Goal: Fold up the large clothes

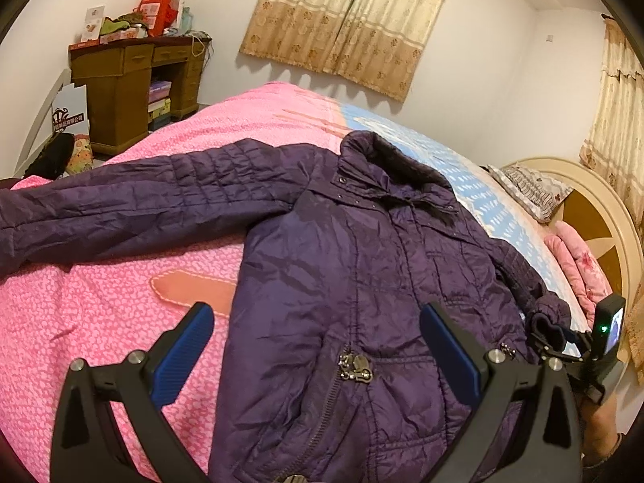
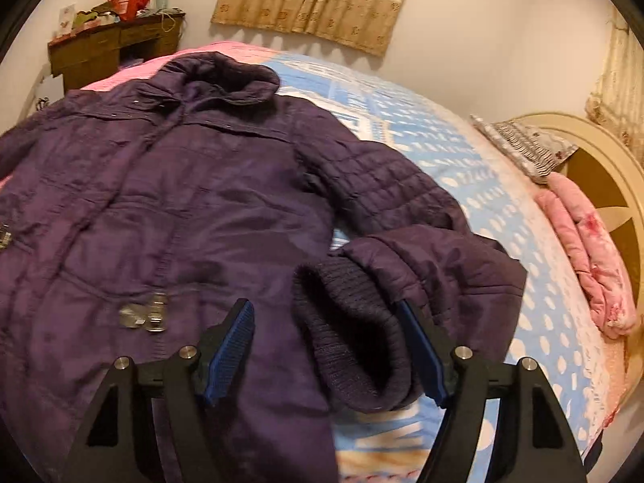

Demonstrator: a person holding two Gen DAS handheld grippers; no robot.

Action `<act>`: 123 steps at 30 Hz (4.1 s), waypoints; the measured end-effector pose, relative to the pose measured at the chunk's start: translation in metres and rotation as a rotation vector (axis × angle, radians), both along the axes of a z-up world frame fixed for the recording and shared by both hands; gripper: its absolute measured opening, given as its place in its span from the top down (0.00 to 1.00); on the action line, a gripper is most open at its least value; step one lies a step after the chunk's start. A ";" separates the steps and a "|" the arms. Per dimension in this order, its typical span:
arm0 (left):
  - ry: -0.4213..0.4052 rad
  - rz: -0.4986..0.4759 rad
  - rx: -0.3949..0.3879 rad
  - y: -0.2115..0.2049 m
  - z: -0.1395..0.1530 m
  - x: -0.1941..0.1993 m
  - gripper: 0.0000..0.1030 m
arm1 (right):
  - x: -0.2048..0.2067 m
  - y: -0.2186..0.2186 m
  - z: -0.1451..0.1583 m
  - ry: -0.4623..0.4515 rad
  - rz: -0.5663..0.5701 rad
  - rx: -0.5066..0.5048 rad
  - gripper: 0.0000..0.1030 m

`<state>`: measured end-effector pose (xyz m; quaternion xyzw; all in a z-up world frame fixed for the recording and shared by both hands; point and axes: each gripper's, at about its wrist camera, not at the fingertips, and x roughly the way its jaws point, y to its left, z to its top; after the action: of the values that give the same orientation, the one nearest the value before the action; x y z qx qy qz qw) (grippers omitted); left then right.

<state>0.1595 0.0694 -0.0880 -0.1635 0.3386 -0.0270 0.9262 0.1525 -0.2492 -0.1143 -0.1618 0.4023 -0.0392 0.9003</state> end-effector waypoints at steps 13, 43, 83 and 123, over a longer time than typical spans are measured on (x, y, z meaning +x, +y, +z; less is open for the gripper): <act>0.003 -0.018 -0.018 -0.004 -0.001 -0.005 0.00 | -0.016 -0.063 0.085 -0.198 -0.091 0.132 0.85; 0.047 0.007 -0.058 0.023 0.001 0.002 0.00 | -0.009 0.139 0.100 -0.105 0.572 0.530 0.40; 0.083 -0.196 -0.203 -0.027 -0.031 0.042 0.86 | -0.028 -0.030 -0.021 -0.015 0.052 0.698 0.31; 0.050 -0.056 0.152 -0.056 -0.023 0.096 0.00 | 0.102 0.031 0.030 -0.078 0.090 0.303 0.30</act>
<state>0.2555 0.0136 -0.1108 -0.0839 0.3672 -0.0232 0.9261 0.2548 -0.2181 -0.0842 -0.0403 0.3607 0.0560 0.9301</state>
